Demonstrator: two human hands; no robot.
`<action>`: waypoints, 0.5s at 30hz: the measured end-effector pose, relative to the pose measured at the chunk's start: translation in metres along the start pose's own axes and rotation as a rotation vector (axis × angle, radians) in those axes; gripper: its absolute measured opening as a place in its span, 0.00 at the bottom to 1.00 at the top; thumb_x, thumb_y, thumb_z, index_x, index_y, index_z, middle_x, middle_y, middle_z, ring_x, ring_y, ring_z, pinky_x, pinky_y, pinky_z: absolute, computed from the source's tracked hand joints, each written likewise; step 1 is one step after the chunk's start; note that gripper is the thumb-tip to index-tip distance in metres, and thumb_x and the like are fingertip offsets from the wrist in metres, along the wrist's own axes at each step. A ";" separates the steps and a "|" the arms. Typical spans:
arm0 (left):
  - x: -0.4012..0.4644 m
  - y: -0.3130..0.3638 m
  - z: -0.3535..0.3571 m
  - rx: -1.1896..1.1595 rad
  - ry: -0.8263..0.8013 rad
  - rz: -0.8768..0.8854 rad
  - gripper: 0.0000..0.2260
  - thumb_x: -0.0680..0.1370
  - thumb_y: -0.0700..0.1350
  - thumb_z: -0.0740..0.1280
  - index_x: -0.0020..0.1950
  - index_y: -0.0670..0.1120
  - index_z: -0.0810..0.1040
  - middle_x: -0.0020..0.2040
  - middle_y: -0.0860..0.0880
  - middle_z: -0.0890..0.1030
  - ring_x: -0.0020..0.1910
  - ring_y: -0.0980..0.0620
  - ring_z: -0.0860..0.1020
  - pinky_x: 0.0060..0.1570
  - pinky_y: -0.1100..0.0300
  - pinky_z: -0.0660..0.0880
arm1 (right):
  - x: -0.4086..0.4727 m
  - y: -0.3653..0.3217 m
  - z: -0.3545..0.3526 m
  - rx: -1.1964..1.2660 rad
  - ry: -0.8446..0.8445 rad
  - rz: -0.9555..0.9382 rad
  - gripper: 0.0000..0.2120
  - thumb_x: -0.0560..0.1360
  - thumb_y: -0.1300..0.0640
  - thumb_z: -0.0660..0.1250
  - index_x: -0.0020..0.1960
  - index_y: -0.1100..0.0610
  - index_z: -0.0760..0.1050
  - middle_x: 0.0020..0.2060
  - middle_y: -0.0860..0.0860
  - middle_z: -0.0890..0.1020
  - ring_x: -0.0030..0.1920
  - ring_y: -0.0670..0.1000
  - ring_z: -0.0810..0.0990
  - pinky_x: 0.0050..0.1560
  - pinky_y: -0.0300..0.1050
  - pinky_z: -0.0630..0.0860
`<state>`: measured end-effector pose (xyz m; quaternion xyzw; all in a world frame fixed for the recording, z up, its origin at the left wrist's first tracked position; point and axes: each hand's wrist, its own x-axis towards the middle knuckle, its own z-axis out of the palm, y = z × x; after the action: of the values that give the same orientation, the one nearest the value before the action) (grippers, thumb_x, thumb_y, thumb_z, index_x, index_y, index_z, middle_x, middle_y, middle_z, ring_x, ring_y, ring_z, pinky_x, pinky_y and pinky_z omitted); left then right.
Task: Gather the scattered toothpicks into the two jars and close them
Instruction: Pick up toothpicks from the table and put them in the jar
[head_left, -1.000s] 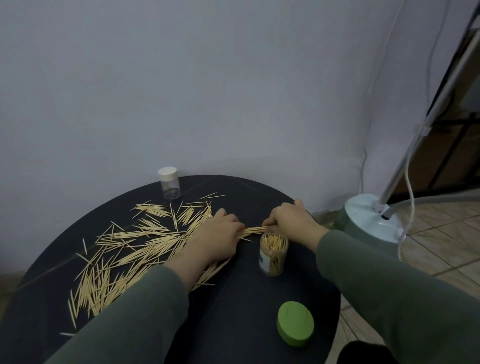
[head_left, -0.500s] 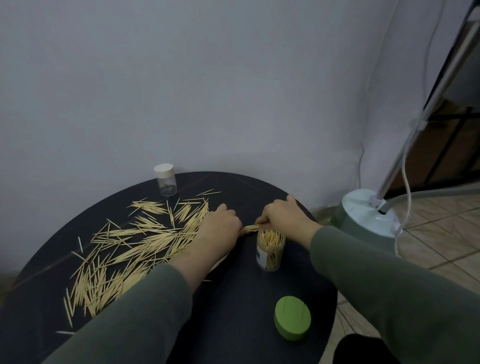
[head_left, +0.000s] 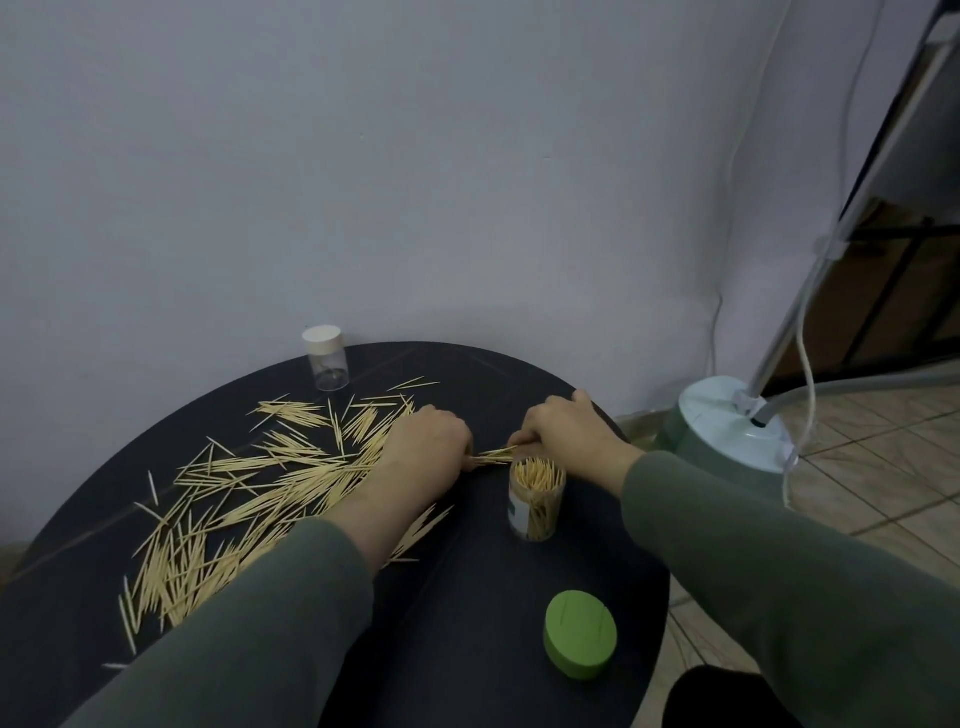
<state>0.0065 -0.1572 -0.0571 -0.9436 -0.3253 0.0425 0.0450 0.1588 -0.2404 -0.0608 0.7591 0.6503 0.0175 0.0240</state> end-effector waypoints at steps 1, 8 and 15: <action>0.000 0.000 0.000 -0.004 0.001 0.000 0.14 0.79 0.54 0.64 0.62 0.51 0.78 0.60 0.50 0.76 0.60 0.49 0.73 0.54 0.55 0.73 | 0.000 0.000 0.000 0.021 0.010 0.006 0.14 0.79 0.45 0.61 0.62 0.44 0.78 0.56 0.45 0.80 0.59 0.51 0.72 0.61 0.52 0.61; -0.002 -0.001 -0.004 -0.053 0.035 0.005 0.13 0.79 0.52 0.65 0.62 0.52 0.78 0.59 0.50 0.78 0.56 0.51 0.76 0.51 0.56 0.76 | -0.002 0.000 -0.001 0.169 0.096 0.057 0.12 0.79 0.46 0.63 0.58 0.45 0.80 0.53 0.43 0.81 0.57 0.47 0.75 0.65 0.53 0.60; -0.008 -0.005 -0.007 -0.121 0.138 0.031 0.12 0.79 0.52 0.65 0.62 0.55 0.79 0.60 0.51 0.76 0.60 0.51 0.71 0.56 0.54 0.74 | -0.011 0.005 0.003 0.299 0.233 0.117 0.11 0.77 0.45 0.65 0.57 0.45 0.81 0.53 0.43 0.79 0.57 0.46 0.72 0.63 0.53 0.64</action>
<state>-0.0021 -0.1581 -0.0495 -0.9502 -0.3088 -0.0415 0.0097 0.1618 -0.2521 -0.0637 0.7835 0.5990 0.0099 -0.1652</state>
